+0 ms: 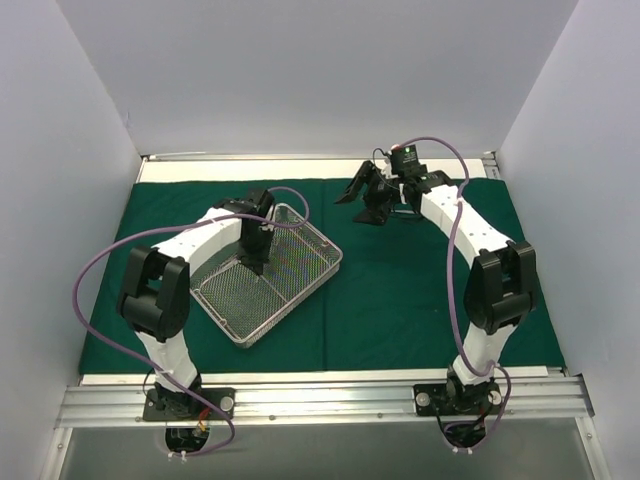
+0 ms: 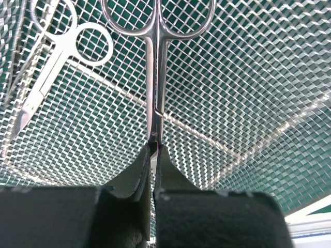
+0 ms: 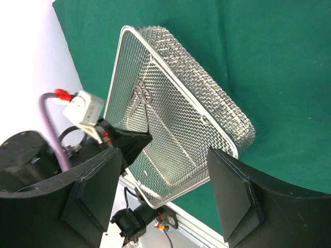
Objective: Open and lay out the surgical kit
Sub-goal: Pick up the medical item from the container, then place the medical item in the surgical kit.
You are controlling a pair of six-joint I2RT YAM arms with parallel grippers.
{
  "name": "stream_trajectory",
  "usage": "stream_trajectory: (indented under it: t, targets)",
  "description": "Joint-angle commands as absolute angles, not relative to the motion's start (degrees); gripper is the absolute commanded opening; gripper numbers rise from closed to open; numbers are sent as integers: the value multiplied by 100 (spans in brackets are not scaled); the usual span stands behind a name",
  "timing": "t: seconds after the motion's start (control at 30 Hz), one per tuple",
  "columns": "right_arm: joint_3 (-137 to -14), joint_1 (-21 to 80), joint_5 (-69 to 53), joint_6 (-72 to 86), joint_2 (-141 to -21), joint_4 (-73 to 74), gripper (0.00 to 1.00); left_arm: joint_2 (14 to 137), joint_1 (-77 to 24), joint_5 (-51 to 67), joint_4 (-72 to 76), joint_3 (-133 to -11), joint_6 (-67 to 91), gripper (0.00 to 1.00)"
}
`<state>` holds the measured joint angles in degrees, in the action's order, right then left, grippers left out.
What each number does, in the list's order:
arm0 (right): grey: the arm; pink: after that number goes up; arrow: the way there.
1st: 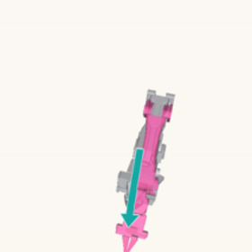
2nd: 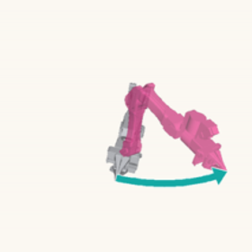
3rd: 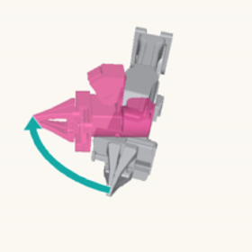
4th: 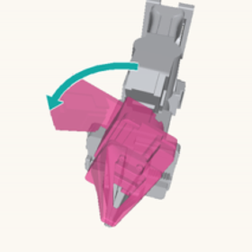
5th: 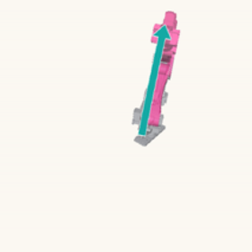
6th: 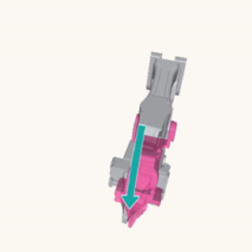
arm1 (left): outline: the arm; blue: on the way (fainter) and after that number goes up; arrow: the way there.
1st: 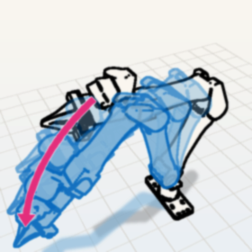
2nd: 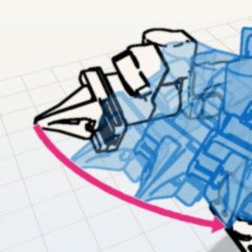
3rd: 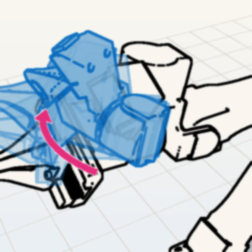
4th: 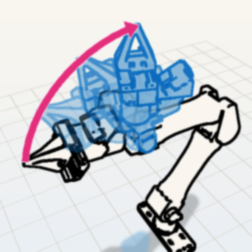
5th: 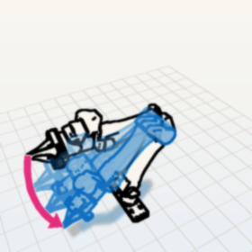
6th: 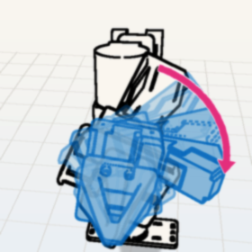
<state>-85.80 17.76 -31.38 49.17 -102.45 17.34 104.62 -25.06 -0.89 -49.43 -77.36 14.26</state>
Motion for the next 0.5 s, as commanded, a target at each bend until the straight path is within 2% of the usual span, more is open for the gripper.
stream_trajectory:
  t: [0.0,0.47]
  targets:
    - [-8877,1872,-3392,4843,-10424,1679,68,10011,-2522,139,-5097,-8033,1345,2]
    - [-9879,2707,-4113,4991,-11662,1284,72,9431,-2540,764,-5414,-8508,1371,2]
